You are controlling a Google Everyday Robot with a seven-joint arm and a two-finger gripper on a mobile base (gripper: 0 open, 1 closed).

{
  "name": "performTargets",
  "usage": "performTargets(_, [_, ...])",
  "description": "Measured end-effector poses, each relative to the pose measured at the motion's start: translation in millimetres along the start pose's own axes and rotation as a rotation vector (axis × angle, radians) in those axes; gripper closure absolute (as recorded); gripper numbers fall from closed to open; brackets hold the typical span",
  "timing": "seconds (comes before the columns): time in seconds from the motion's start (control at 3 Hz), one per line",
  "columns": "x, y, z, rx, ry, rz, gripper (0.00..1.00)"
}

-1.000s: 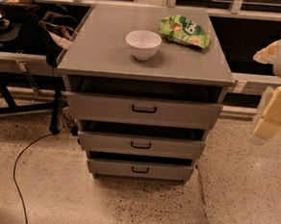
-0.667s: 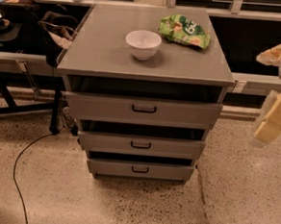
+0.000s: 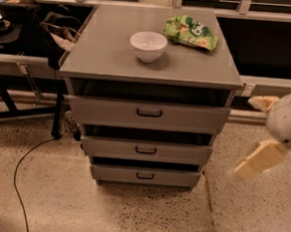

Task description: Open middle drawer

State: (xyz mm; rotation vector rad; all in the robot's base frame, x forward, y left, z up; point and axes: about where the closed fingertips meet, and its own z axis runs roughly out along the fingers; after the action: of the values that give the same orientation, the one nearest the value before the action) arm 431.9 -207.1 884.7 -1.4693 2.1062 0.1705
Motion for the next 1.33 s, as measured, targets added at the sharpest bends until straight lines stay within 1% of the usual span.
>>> performTargets(0.33, [25.4,18.4,79.5,-0.001,-0.088,0.061,0.0])
performTargets(0.67, [33.6,8.8,125.3,0.054,-0.116,0.098,0.0])
performTargets(1.0, [39.1,-6.7,167.5,0.107,-0.079,0.107,0.0])
performTargets(1.33, [28.7,-14.5,179.6,0.127,-0.071,0.092,0.03])
